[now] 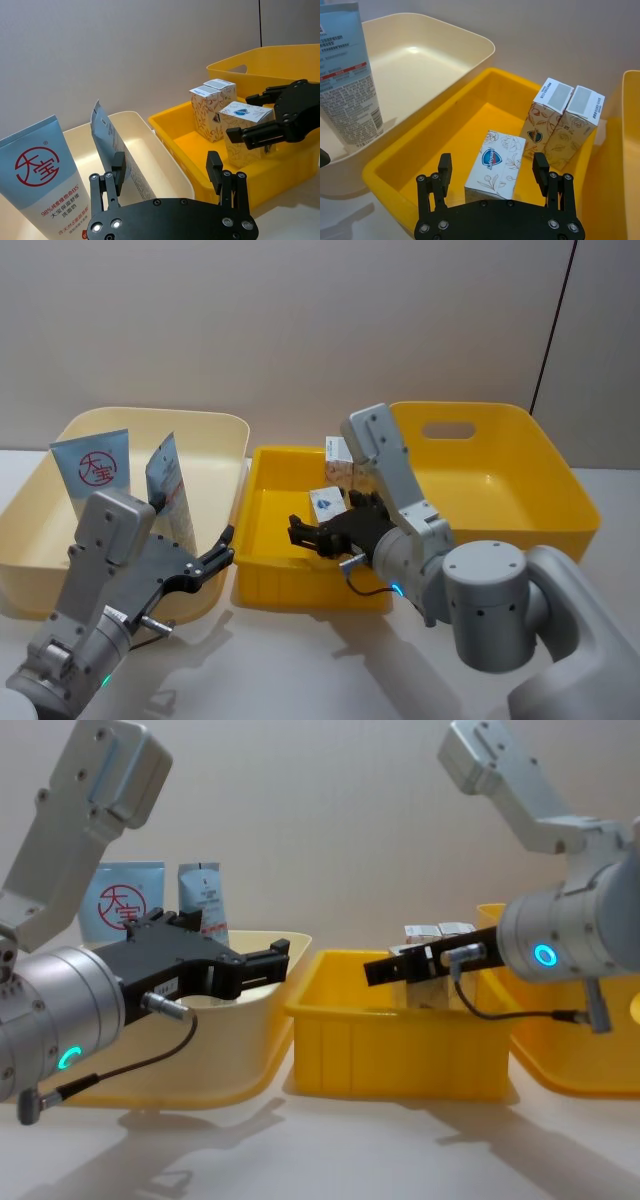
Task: Bimanual collaborative sorting of washing and personal care products
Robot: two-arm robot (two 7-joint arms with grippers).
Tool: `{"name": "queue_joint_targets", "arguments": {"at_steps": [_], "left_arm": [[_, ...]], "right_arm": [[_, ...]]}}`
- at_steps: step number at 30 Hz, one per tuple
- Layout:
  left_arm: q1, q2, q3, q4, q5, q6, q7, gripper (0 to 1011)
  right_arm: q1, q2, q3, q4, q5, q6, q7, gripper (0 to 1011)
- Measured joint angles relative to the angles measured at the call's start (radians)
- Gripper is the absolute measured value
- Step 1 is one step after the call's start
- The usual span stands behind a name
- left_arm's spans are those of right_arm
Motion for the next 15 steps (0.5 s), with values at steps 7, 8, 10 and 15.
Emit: {"name": "queue_joint_targets", "arguments": {"at_steps": [7, 8, 10, 15], "left_arm": [[0.000, 0.000, 0.000, 0.000, 0.000, 0.000, 0.000, 1003], [0.000, 0.000, 0.000, 0.000, 0.000, 0.000, 0.000, 1003], [0.000, 0.000, 0.000, 0.000, 0.000, 0.000, 0.000, 1003], [0.000, 0.000, 0.000, 0.000, 0.000, 0.000, 0.000, 1003]], "right_arm": [[0.017, -0.024, -0.007, 0.033, -0.012, 0.009, -0.008, 1006], [0.019, -0.026, -0.007, 0.035, -0.013, 0.010, -0.009, 1006], [0.022, -0.032, -0.008, 0.042, -0.015, 0.011, -0.012, 1006], [0.026, -0.040, -0.009, 0.053, -0.019, 0.014, -0.014, 945]]}}
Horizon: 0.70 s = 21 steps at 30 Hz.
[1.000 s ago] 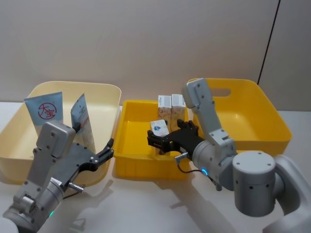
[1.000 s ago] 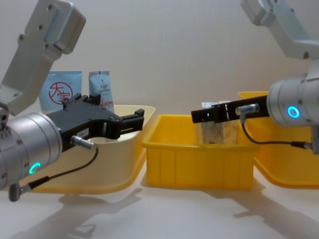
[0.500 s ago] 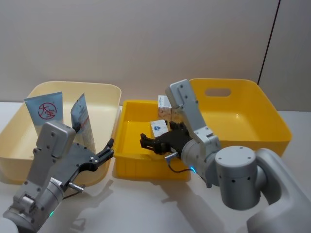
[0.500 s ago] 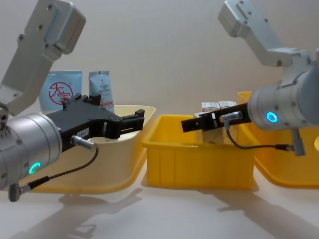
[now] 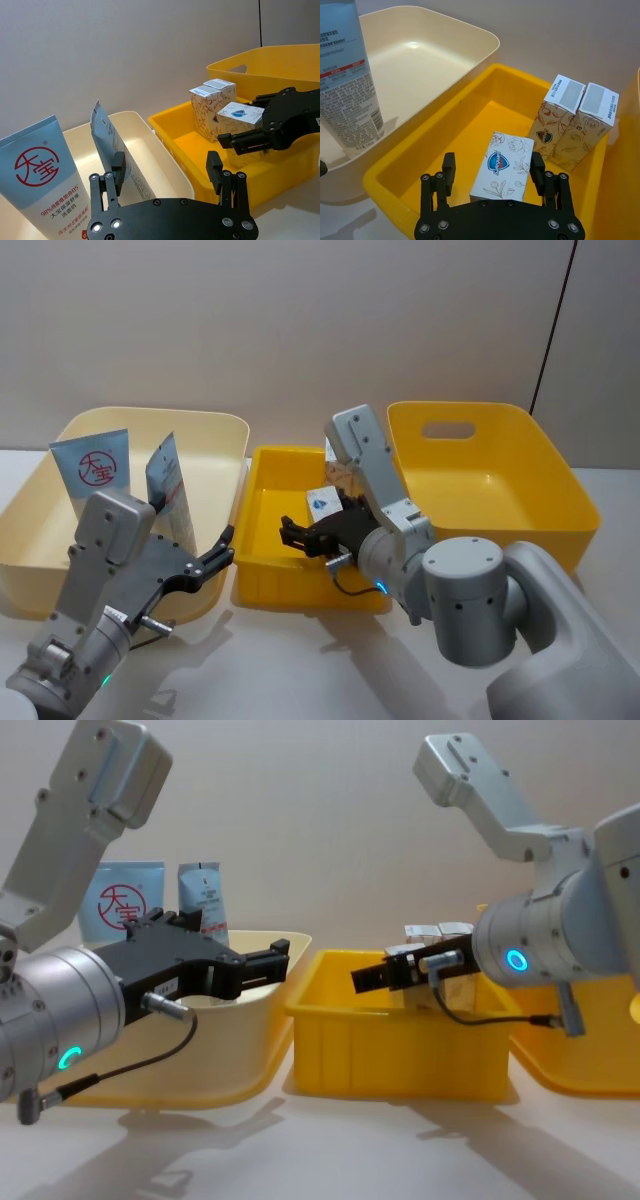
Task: Bimanual collaborative sorting of washing and personal care products
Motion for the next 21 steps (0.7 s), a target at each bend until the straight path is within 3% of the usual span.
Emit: {"name": "queue_joint_targets", "arguments": {"at_steps": [12, 17, 21], "left_arm": [[0.000, 0.000, 0.000, 0.000, 0.000, 0.000, 0.000, 1003], [0.000, 0.000, 0.000, 0.000, 0.000, 0.000, 0.000, 1003], [0.000, 0.000, 0.000, 0.000, 0.000, 0.000, 0.000, 1003]], "right_arm": [[0.006, -0.012, -0.001, 0.014, -0.004, 0.003, -0.005, 617], [0.008, -0.014, -0.002, 0.017, -0.005, 0.003, -0.005, 436], [0.008, -0.016, -0.002, 0.018, -0.006, 0.004, -0.006, 398]]}}
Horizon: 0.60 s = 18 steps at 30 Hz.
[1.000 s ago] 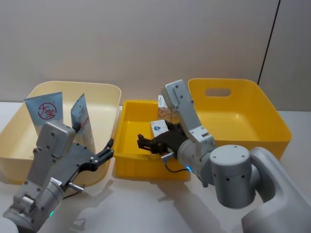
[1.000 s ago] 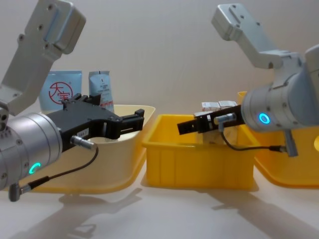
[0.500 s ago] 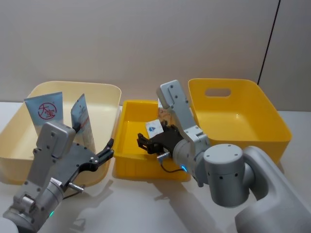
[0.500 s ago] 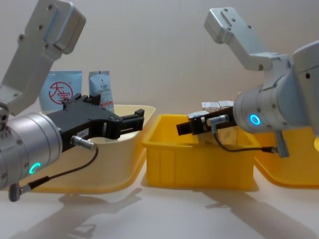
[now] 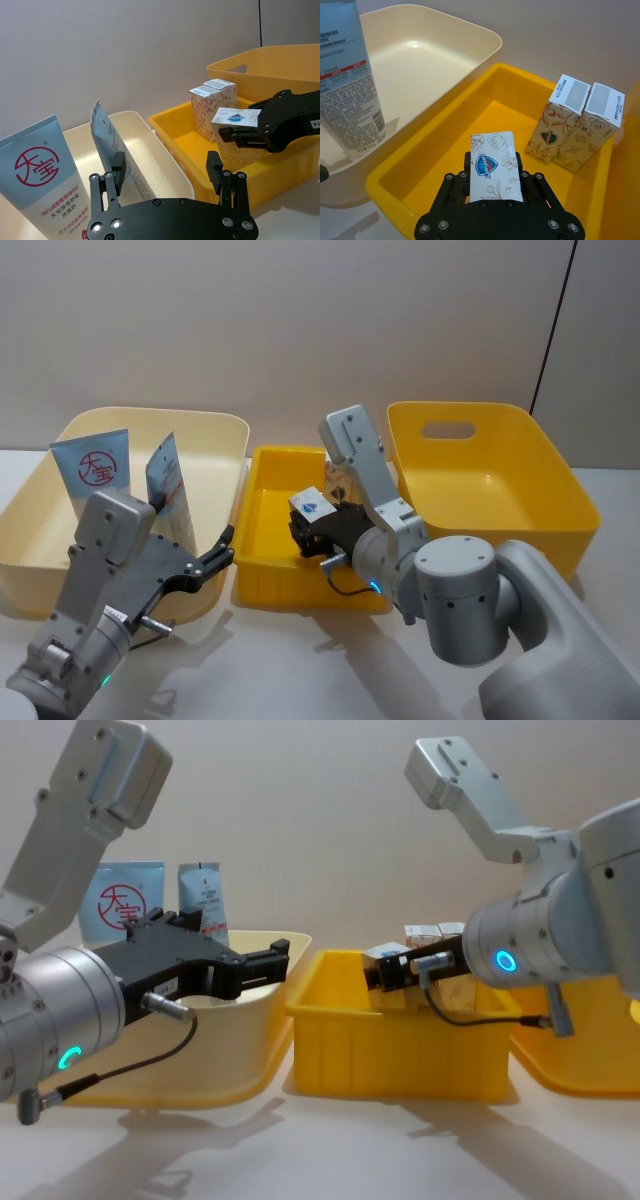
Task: Bimanual collaborative sorting of washing and personal care products
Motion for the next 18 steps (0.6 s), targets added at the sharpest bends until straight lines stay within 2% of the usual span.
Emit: {"name": "queue_joint_targets", "arguments": {"at_steps": [18], "left_arm": [[0.000, 0.000, 0.000, 0.000, 0.000, 0.000, 0.000, 1003]], "right_arm": [[-0.004, 0.002, -0.001, -0.001, -0.002, -0.010, 0.007, 399]]}}
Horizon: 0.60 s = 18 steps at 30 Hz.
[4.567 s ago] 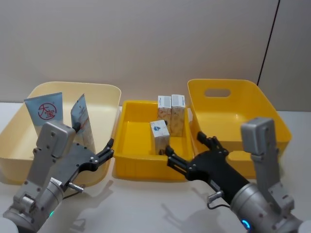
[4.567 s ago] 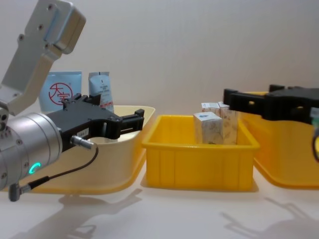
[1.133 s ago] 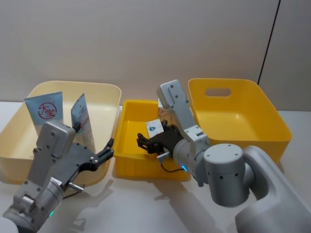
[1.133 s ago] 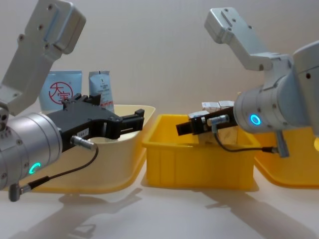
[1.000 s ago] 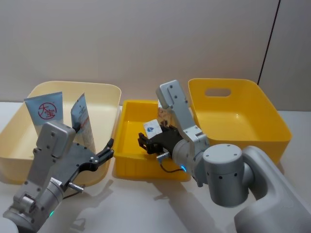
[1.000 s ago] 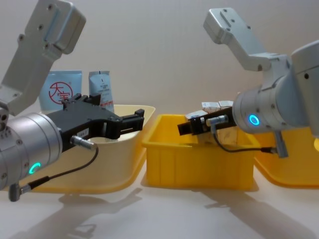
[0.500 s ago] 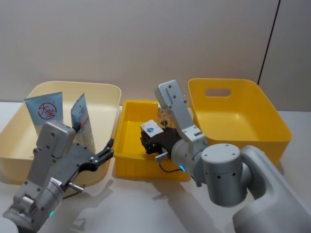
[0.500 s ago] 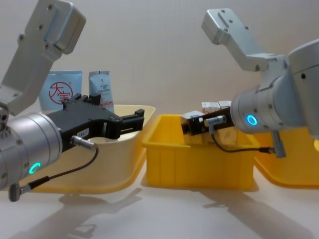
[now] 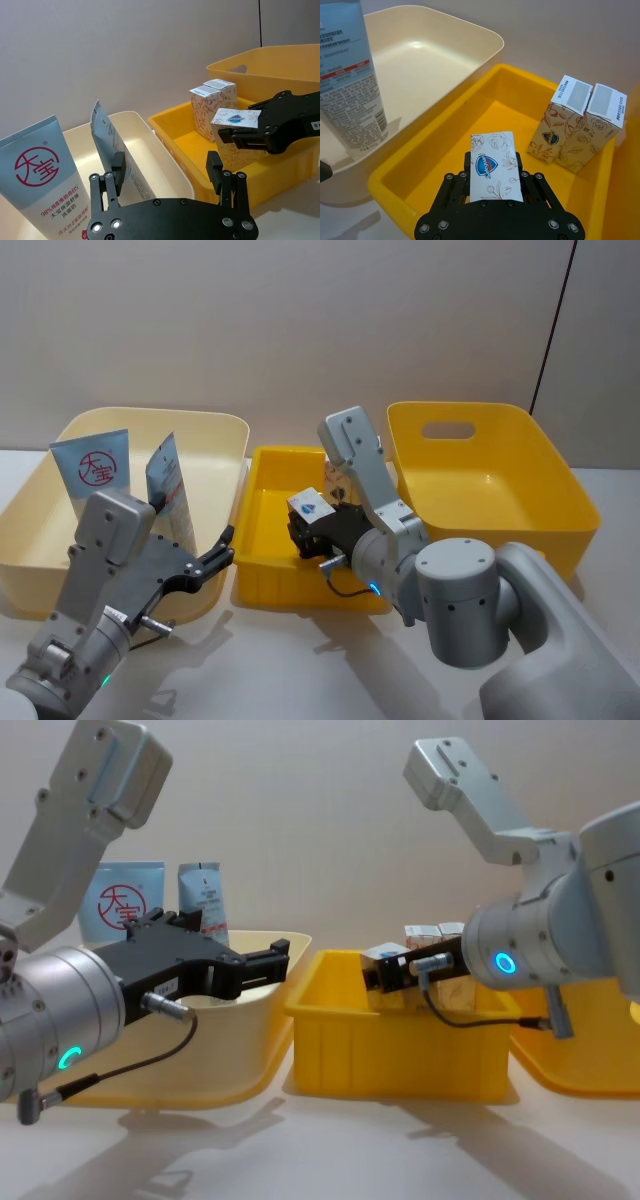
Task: Bimanual collaborative sorting of washing and personal care products
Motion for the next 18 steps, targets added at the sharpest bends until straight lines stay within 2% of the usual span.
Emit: {"name": "queue_joint_targets", "arguments": {"at_steps": [9, 18], "left_arm": [[0.000, 0.000, 0.000, 0.000, 0.000, 0.000, 0.000, 1003], [0.000, 0.000, 0.000, 0.000, 0.000, 0.000, 0.000, 1003]], "right_arm": [[-0.016, 0.010, 0.014, -0.029, 0.012, -0.056, 0.027, 399], [-0.024, 0.024, 0.057, -0.101, 0.031, -0.112, 0.047, 399]]}}
